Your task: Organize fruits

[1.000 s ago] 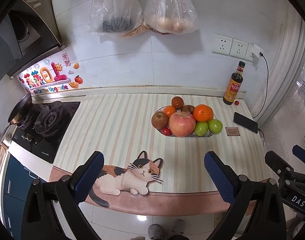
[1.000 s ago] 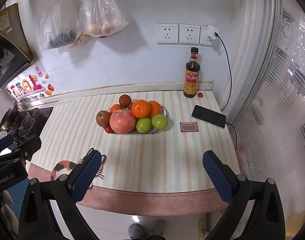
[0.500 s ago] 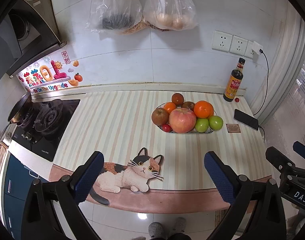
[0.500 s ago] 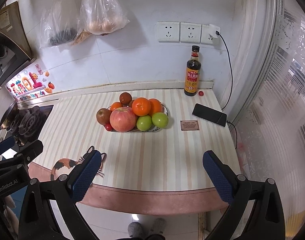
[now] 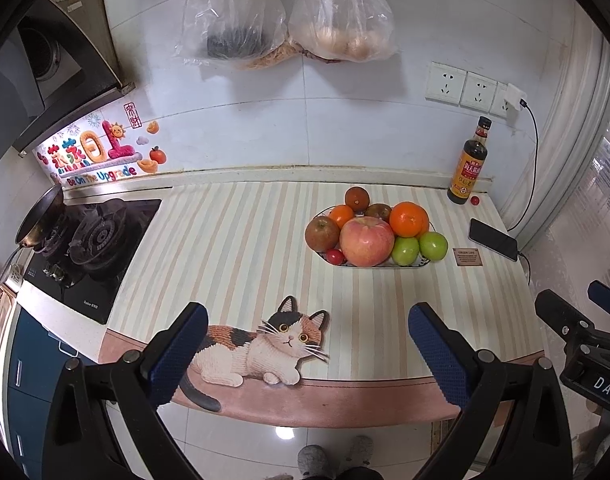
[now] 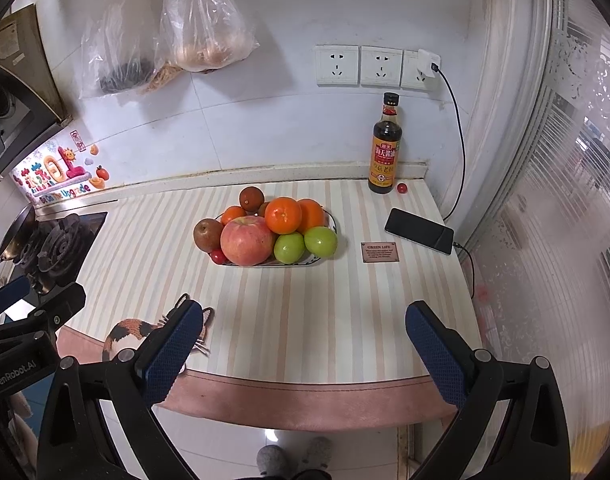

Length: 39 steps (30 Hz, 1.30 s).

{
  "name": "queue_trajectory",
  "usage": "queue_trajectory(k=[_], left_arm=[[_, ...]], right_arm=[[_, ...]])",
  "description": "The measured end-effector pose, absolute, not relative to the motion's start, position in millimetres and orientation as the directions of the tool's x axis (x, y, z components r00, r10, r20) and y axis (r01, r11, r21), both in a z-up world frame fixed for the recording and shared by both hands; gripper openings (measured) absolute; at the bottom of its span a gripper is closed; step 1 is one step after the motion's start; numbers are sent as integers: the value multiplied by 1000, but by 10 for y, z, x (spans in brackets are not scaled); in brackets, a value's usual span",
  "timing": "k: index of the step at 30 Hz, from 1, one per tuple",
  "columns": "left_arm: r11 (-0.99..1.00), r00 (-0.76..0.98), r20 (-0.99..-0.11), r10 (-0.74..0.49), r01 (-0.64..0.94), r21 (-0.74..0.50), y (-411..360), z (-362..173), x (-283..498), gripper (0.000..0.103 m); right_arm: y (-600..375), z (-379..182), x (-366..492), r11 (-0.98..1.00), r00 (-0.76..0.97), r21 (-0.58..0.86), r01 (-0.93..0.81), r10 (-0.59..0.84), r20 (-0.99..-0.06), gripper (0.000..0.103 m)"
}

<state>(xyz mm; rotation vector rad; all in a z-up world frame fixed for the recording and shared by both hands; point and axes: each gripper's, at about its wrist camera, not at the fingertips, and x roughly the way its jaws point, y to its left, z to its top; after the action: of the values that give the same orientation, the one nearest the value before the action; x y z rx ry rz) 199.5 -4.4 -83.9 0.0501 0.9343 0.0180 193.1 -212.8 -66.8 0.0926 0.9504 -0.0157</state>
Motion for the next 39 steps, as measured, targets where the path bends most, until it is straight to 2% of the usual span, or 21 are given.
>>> queue_trajectory(k=[39], left_arm=[[999,595,-803,24,12,39,-66,-799,1989,103]], right_arm=[[-2106,-620,1918,997,583,68,42,30,-812,103]])
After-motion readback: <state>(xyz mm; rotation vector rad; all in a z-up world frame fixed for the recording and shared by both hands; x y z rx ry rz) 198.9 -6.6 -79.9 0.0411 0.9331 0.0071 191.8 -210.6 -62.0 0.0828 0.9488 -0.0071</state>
